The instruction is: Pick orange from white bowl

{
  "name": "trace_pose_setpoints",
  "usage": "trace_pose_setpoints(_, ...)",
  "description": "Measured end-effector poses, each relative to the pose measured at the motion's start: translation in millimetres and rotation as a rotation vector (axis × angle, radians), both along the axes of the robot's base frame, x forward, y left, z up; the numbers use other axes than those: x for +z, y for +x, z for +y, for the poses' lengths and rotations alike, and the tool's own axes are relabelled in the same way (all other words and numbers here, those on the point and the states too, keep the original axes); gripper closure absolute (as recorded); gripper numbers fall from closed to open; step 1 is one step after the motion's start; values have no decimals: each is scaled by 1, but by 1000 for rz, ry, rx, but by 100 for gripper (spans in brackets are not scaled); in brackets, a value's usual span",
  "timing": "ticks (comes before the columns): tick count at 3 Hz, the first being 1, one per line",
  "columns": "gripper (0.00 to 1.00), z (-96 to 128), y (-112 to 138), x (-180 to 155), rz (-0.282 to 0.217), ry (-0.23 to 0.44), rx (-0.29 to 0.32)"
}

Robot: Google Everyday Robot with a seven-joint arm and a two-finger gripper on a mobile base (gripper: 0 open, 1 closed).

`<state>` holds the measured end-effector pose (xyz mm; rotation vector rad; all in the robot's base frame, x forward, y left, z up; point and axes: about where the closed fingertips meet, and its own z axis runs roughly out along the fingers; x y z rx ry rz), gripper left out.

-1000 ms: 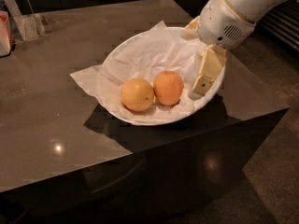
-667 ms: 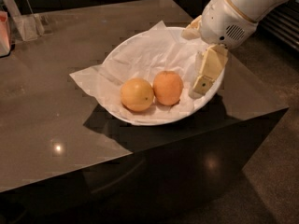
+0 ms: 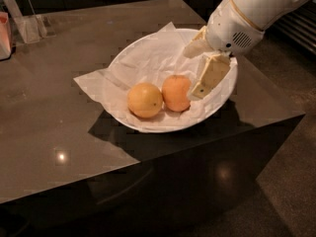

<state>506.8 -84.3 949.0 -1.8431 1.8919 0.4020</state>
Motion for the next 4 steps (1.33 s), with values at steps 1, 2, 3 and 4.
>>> trace_pose_setpoints(1,16,18,6,-17,54,26,43)
trace_pose_setpoints(2,17,33,12,-32,98,55,70)
trace_pose_setpoints(3,19,45,17,-43,128,74,88)
trace_pose_setpoints(4,19,51,21,-52,149,85,90)
